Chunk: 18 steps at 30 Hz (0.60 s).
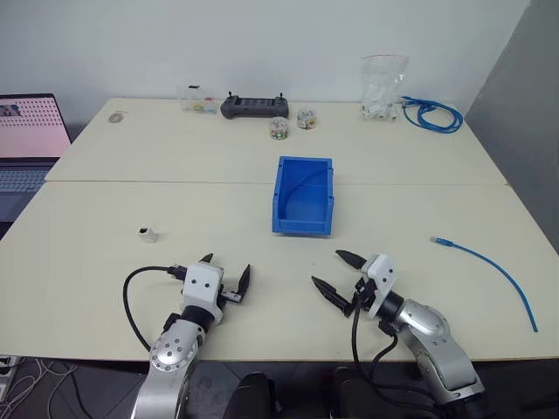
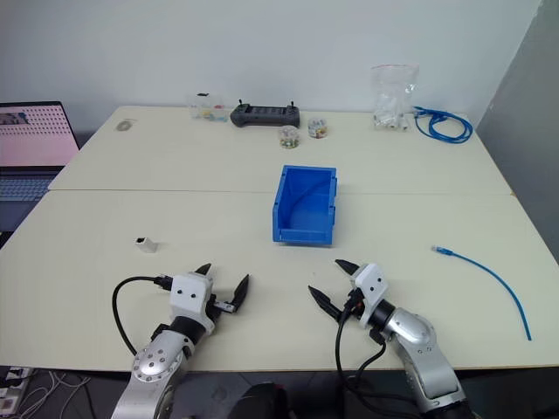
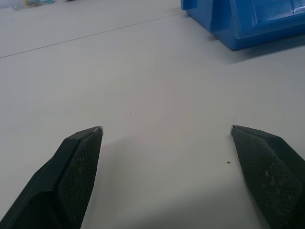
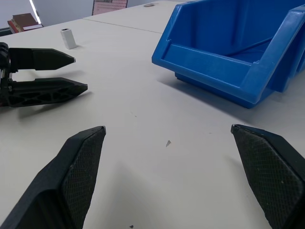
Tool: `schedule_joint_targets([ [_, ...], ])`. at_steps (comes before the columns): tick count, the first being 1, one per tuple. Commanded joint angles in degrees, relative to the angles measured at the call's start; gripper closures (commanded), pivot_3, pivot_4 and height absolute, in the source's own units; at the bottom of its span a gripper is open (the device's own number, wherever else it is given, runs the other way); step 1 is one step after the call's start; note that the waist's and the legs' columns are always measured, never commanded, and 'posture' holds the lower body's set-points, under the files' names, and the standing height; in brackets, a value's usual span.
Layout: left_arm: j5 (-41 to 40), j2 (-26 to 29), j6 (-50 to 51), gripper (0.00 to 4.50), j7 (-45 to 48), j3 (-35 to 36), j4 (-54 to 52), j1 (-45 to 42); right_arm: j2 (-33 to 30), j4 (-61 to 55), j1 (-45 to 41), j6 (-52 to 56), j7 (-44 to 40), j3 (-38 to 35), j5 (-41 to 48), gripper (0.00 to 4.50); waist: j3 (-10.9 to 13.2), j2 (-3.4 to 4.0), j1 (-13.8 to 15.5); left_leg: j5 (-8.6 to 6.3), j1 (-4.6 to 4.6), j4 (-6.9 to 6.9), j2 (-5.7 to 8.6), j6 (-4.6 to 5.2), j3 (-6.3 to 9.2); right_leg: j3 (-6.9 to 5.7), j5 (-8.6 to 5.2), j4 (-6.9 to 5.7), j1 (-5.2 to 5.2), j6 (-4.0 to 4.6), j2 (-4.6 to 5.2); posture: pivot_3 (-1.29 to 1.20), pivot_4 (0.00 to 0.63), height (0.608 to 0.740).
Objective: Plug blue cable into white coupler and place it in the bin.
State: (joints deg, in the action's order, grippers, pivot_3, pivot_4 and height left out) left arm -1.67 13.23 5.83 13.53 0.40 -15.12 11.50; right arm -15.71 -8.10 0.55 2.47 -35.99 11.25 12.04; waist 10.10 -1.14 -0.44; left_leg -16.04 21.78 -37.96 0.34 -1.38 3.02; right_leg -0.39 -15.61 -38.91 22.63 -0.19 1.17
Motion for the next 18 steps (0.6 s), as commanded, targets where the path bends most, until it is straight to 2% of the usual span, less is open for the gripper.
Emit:
schedule_joint_targets([
  [1,-1.0,-0.1,-0.8,0.00,0.9,-0.4,-3.1,0.3,-0.1,-0.9,-0.3,-1.3,0.1,-0.9,0.1,0.03,0.0,0.00,0.0,0.00,0.00,0.00,0.00,0.00,0.00,0.00,0.00,0.00,0.00,0.00,0.00,0.00,0.150,0.740],
  [8,-1.7,-0.1,0.8,0.00,1.5,0.0,-4.0,-0.3,-0.1,-0.8,-0.3,-1.4,0.2,-0.9,0.0,0.03,0.0,0.00,0.0,0.00,0.00,0.00,0.00,0.00,0.00,0.00,-0.02,0.00,0.00,-0.03,0.00,0.00,0.150,0.740],
  [18,-7.7,0.2,-0.8,0.00,5.3,1.7,-5.1,-0.6,0.0,0.1,-0.8,-2.1,0.1,-1.2,-0.2,0.03,0.0,0.00,0.0,0.00,0.00,0.00,0.00,0.00,0.00,0.00,-0.01,0.01,0.00,-0.02,0.00,0.00,0.150,0.740],
])
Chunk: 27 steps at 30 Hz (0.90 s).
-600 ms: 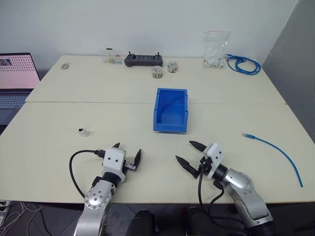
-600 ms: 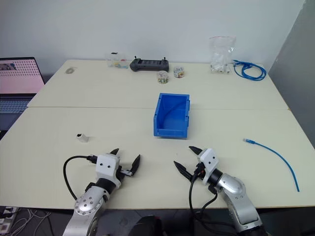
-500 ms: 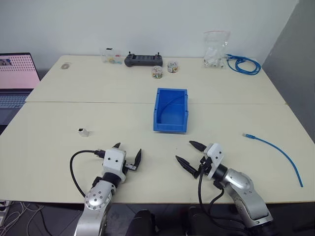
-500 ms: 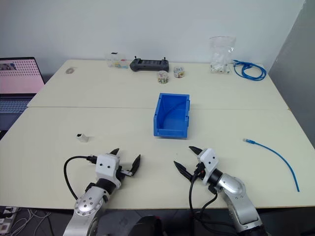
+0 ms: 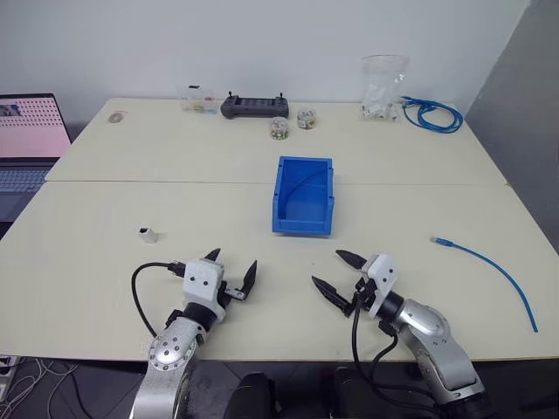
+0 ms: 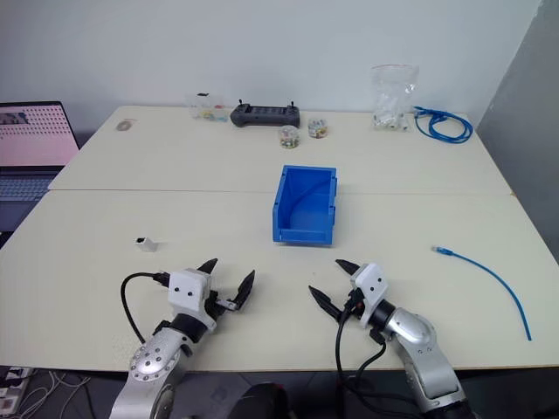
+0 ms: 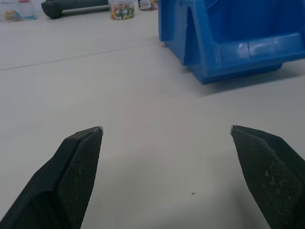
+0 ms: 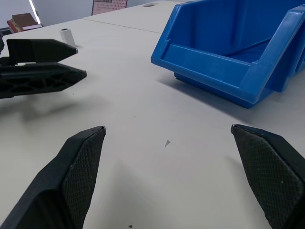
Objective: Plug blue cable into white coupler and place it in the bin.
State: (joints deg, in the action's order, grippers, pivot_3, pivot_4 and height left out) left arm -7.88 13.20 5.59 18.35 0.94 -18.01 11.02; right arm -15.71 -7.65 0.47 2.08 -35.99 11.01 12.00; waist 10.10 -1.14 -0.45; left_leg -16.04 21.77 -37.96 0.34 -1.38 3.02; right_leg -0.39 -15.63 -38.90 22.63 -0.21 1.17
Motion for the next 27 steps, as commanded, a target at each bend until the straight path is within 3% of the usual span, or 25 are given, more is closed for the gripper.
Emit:
schedule_joint_targets([
  [1,-1.7,0.2,0.1,0.00,0.4,1.3,-2.2,0.0,0.0,-0.2,-0.8,-1.8,0.1,-0.9,-0.1,0.03,0.0,0.00,0.0,0.00,0.00,0.00,0.00,0.00,0.00,0.00,0.00,0.00,0.00,0.00,0.00,0.00,0.150,0.740],
  [8,-6.0,0.3,2.6,0.00,2.2,2.7,-1.5,0.2,0.3,0.4,-0.9,-2.8,0.2,-0.7,-0.6,0.03,0.0,0.00,0.0,0.00,0.00,0.00,0.00,0.00,0.00,0.00,0.00,0.00,0.00,0.00,0.00,0.00,0.150,0.740],
  [18,-11.4,8.0,1.3,0.00,16.0,0.3,-4.3,-2.3,-1.3,-5.0,0.2,-2.9,0.6,-1.6,-1.9,0.03,0.0,0.01,0.0,0.00,0.01,0.00,0.00,0.00,0.01,-0.02,-0.01,0.00,0.00,0.02,0.00,0.00,0.150,0.740],
  [23,-19.8,12.8,12.8,0.00,23.7,-2.4,-6.4,-9.5,-5.1,-13.5,2.2,2.4,3.6,-9.2,1.3,0.03,0.0,0.02,0.1,0.00,0.02,0.00,0.02,0.00,0.02,-0.03,-0.07,0.03,-0.02,-0.07,0.00,0.00,0.150,0.740],
  [27,-19.4,16.1,17.5,0.00,27.3,-6.2,-5.6,-17.4,-10.4,-16.6,3.2,9.3,4.0,-18.8,5.9,0.03,0.0,0.01,0.3,0.00,0.02,-0.01,0.05,0.00,0.02,-0.02,-0.11,0.03,-0.04,-0.15,0.00,0.00,0.150,0.740],
])
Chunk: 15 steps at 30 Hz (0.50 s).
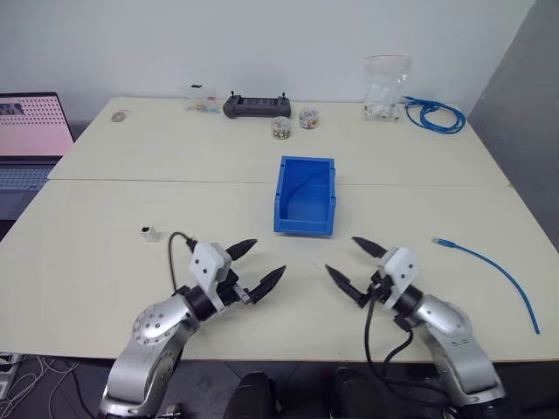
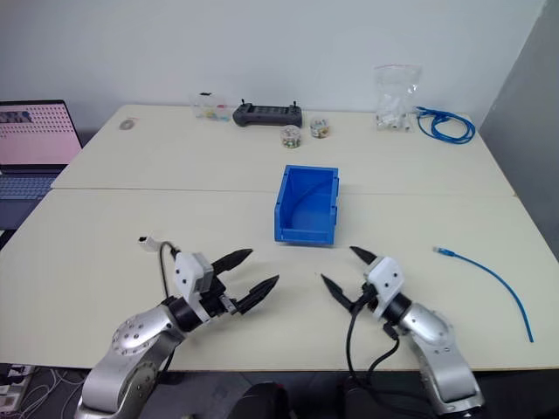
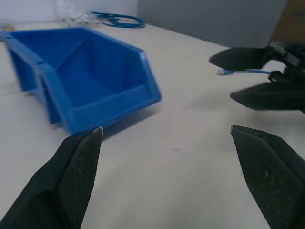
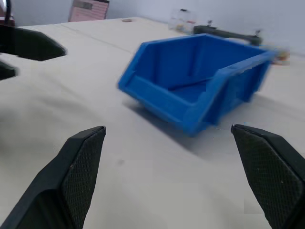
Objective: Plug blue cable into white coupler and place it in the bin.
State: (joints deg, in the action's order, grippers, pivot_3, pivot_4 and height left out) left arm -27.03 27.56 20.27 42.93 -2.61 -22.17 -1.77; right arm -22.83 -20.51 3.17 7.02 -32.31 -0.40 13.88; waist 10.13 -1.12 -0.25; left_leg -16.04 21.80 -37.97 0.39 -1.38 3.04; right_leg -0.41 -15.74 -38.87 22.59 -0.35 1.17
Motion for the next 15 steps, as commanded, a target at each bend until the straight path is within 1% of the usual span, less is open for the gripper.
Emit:
schedule_joint_targets([
  [1,0.9,2.5,3.4,0.00,3.8,-4.4,-1.1,-6.9,-5.4,-3.2,0.9,5.3,-0.2,-9.9,4.4,0.03,0.0,-0.01,0.1,0.00,0.00,0.00,0.01,0.00,0.01,-0.01,0.00,0.00,0.00,0.00,0.00,0.00,0.150,0.740],
  [4,1.7,3.0,5.9,0.00,5.6,-8.0,-0.6,-11.9,-11.6,-0.8,2.3,9.0,-3.8,-15.6,6.7,0.03,0.0,0.00,0.1,0.00,-0.02,0.02,0.02,0.00,-0.02,0.01,0.00,0.00,-0.02,0.00,-0.01,0.00,0.150,0.740],
  [6,1.4,2.7,6.8,0.00,6.4,-9.2,-0.3,-13.9,-14.5,0.9,2.6,10.3,-5.6,-17.7,7.8,0.03,0.0,0.00,0.0,0.00,-0.02,0.02,0.04,0.01,-0.02,0.00,0.01,0.01,-0.04,0.02,-0.01,0.00,0.150,0.740],
  [8,2.8,2.7,7.8,0.00,8.9,-12.8,1.1,-17.5,-20.9,8.6,1.4,11.4,-10.5,-20.6,7.8,0.03,0.0,0.03,-0.2,0.00,-0.04,0.03,-0.01,0.01,-0.05,0.04,0.02,0.00,-0.04,0.05,-0.02,0.00,0.150,0.740],
  [9,3.4,2.7,8.0,0.00,9.9,-14.2,1.8,-18.8,-23.1,11.7,0.7,11.6,-12.3,-21.4,7.7,0.03,0.1,0.06,-0.2,0.00,-0.05,0.02,0.01,0.01,-0.06,0.03,0.00,-0.01,-0.06,0.02,-0.03,0.00,0.150,0.740],
  [10,4.0,1.8,8.4,0.00,10.3,-15.7,2.9,-20.6,-26.0,16.3,-0.6,10.7,-14.3,-20.8,6.4,0.03,0.1,0.07,-0.2,0.01,-0.07,0.00,0.06,0.02,-0.10,0.03,-0.01,0.00,-0.09,0.01,-0.04,0.00,0.150,0.740],
  [12,5.4,0.2,8.3,0.00,10.5,-18.0,4.8,-23.4,-29.7,24.1,-3.4,9.4,-16.8,-18.9,4.5,0.03,0.1,0.06,-0.2,0.01,-0.16,-0.01,0.07,0.03,-0.17,0.03,-0.01,0.01,-0.18,0.01,-0.09,0.00,0.150,0.740],
  [15,6.6,-1.1,8.4,0.00,11.1,-19.8,6.4,-26.0,-32.3,32.5,-7.4,8.1,-19.6,-16.9,2.6,0.03,0.1,0.02,-0.3,0.01,-0.23,0.01,0.03,0.04,-0.22,0.03,-0.02,0.08,-0.28,0.01,-0.10,0.00,0.150,0.740],
])
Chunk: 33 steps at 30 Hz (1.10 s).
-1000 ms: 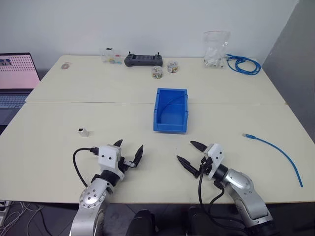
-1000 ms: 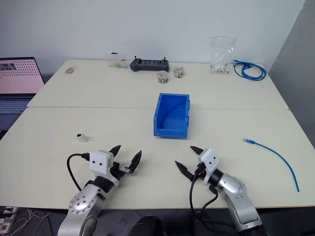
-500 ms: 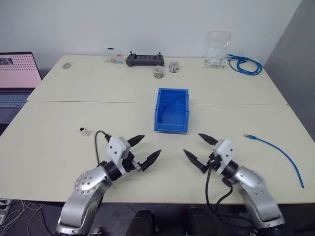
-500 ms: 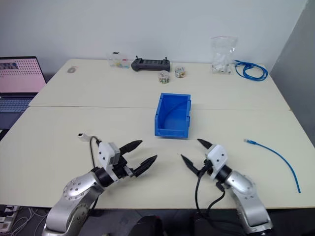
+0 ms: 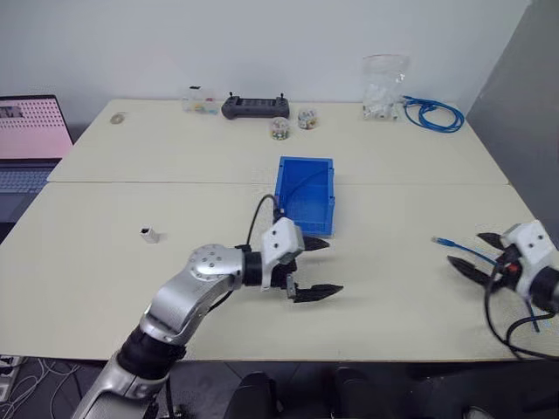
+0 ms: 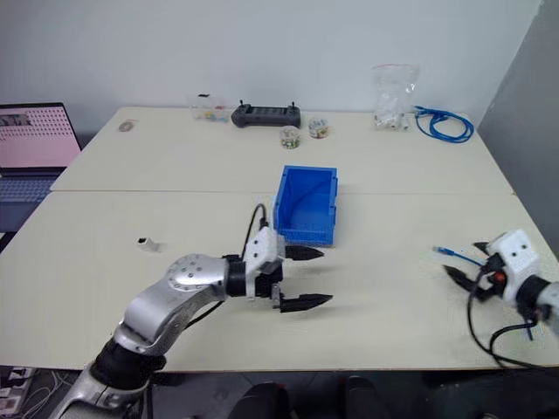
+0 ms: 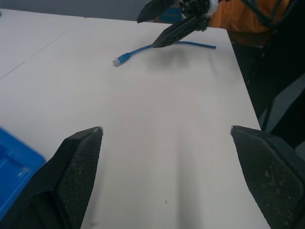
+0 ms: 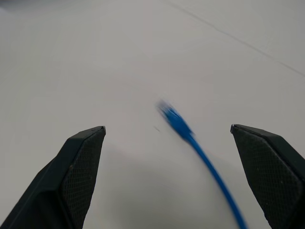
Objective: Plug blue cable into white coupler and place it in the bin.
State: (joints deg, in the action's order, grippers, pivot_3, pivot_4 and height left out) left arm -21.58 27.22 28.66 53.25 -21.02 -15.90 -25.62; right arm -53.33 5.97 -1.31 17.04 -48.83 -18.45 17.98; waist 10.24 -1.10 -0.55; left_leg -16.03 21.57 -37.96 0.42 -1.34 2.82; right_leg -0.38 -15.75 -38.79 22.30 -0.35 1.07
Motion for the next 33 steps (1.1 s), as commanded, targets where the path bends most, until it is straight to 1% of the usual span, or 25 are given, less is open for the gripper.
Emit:
schedule_joint_targets([
  [1,1.3,-1.1,0.2,0.00,1.1,-1.6,0.3,-2.7,-2.4,8.5,-4.2,-2.1,-3.7,1.7,-2.0,0.03,0.0,-0.01,-0.2,0.00,0.00,0.01,-0.03,0.00,0.00,0.00,-0.01,0.00,0.00,0.02,0.00,0.00,0.150,0.740],
  [4,1.6,-1.7,1.0,0.00,1.5,-2.0,0.8,-4.5,-4.8,17.3,-8.6,-0.9,-7.6,4.4,-3.7,0.03,0.0,0.03,-0.3,0.00,0.01,0.02,-0.06,0.00,0.03,-0.02,0.04,-0.03,0.00,0.16,0.00,0.00,0.150,0.740],
  [8,2.0,-2.0,1.4,0.00,2.0,-1.8,1.2,-5.5,-6.0,24.3,-12.6,-1.1,-10.4,8.3,-6.5,0.03,0.0,0.08,-0.4,0.00,0.01,0.01,-0.02,0.00,0.06,0.01,0.10,-0.03,0.00,0.25,0.04,0.00,0.150,0.740],
  [10,2.2,-2.0,1.6,0.00,2.1,-1.9,1.0,-5.8,-5.7,27.9,-15.2,-0.7,-10.3,9.5,-7.6,0.03,0.0,0.09,-0.5,0.00,0.00,0.00,-0.02,0.00,0.06,0.02,0.09,-0.03,0.00,0.24,0.04,0.00,0.150,0.740],
  [11,2.2,-2.1,1.7,0.00,2.1,-1.9,0.9,-5.8,-5.5,29.3,-16.4,-0.3,-10.3,9.8,-7.8,0.31,0.0,0.08,-0.6,0.00,0.00,-0.01,-0.02,0.00,0.05,0.04,0.09,-0.03,0.00,0.23,0.04,0.00,0.150,0.740],
  [13,2.4,-2.1,1.8,0.00,2.3,-2.0,0.5,-5.8,-5.3,31.3,-18.1,1.2,-10.9,10.5,-8.0,0.54,0.0,0.08,-0.7,0.01,-0.02,-0.01,-0.02,-0.01,0.06,0.03,0.09,-0.04,-0.02,0.22,0.04,0.00,0.150,0.740],
  [15,2.4,-2.3,2.1,0.00,2.5,-2.1,0.1,-5.7,-5.4,32.8,-19.3,2.7,-12.3,11.1,-8.0,1.14,0.0,0.08,-0.7,0.01,-0.02,-0.01,-0.02,-0.02,0.07,0.02,0.08,-0.04,-0.03,0.22,0.05,0.00,0.150,0.740],
  [19,2.2,-2.7,2.6,0.00,2.6,-1.9,-0.2,-5.5,-5.4,35.0,-20.8,3.4,-13.5,12.0,-8.9,2.12,0.0,0.07,-0.7,0.01,-0.02,-0.04,-0.01,-0.03,0.08,0.01,0.10,-0.03,-0.05,0.23,0.08,0.00,0.150,0.740],
  [21,2.3,-2.4,2.6,0.00,3.0,-1.9,-0.1,-5.5,-5.5,35.8,-21.1,2.4,-14.3,12.7,-9.6,2.52,0.0,0.07,-0.8,0.01,-0.03,-0.04,-0.01,-0.03,0.08,0.02,0.09,-0.03,-0.06,0.22,0.09,0.00,0.150,0.740],
  [23,2.3,-2.3,2.7,0.00,3.2,-1.8,0.0,-5.5,-5.5,36.1,-21.2,1.7,-15.1,13.1,-9.9,3.07,0.0,0.07,-0.8,0.01,-0.03,-0.04,-0.01,-0.03,0.09,0.01,0.09,-0.03,-0.06,0.21,0.09,0.00,0.150,0.740],
  [24,2.3,-2.2,2.7,0.00,3.2,-1.8,0.0,-5.5,-5.5,36.3,-21.3,1.4,-15.5,13.2,-10.0,3.27,0.0,0.07,-0.8,0.01,-0.04,-0.04,-0.02,-0.03,0.09,0.01,0.09,-0.03,-0.06,0.21,0.08,0.00,0.150,0.740],
  [25,2.1,-2.2,2.8,0.00,3.3,-1.6,0.1,-5.4,-5.4,36.1,-21.2,1.1,-16.2,13.2,-9.9,3.59,0.0,0.07,-0.8,0.01,-0.04,-0.04,-0.02,-0.03,0.09,0.01,0.09,-0.03,-0.07,0.21,0.08,0.00,0.150,0.740],
  [26,1.9,-2.2,3.0,0.00,3.4,-1.4,0.1,-5.3,-5.4,36.0,-21.1,0.8,-16.8,13.3,-10.0,3.76,0.0,0.07,-0.8,0.01,-0.04,-0.04,-0.01,-0.03,0.09,0.01,0.09,-0.03,-0.07,0.21,0.09,0.00,0.150,0.740],
  [27,1.7,-2.2,3.1,0.00,3.4,-1.3,0.2,-5.2,-5.4,35.9,-21.1,0.6,-17.2,13.3,-10.0,4.11,0.0,0.07,-0.8,0.01,-0.04,-0.04,-0.02,-0.03,0.09,0.01,0.08,-0.03,-0.07,0.20,0.09,0.00,0.150,0.740],
  [28,1.5,-2.3,3.2,0.00,3.4,-1.1,0.2,-5.1,-5.4,35.7,-20.9,0.0,-17.6,13.3,-10.1,4.24,0.0,0.07,-0.8,0.01,-0.04,-0.04,-0.02,-0.03,0.08,0.01,0.08,-0.03,-0.07,0.20,0.09,0.00,0.150,0.740],
  [29,1.3,-2.0,3.1,0.00,3.5,-0.7,0.3,-4.6,-5.5,35.1,-20.6,-1.3,-18.1,13.4,-10.2,4.49,0.0,0.07,-0.8,0.01,-0.05,-0.04,-0.02,-0.03,0.09,0.01,0.08,-0.03,-0.07,0.20,0.09,0.00,0.150,0.740],
  [33,1.0,0.6,1.8,0.00,4.2,1.6,-0.2,-0.5,-6.2,27.0,-18.9,-2.0,-20.9,12.6,-8.3,4.49,0.0,0.08,-1.1,0.01,-0.09,0.00,-0.06,-0.04,0.09,0.03,-0.04,-0.04,-0.07,0.00,0.08,0.00,0.150,0.740],
])
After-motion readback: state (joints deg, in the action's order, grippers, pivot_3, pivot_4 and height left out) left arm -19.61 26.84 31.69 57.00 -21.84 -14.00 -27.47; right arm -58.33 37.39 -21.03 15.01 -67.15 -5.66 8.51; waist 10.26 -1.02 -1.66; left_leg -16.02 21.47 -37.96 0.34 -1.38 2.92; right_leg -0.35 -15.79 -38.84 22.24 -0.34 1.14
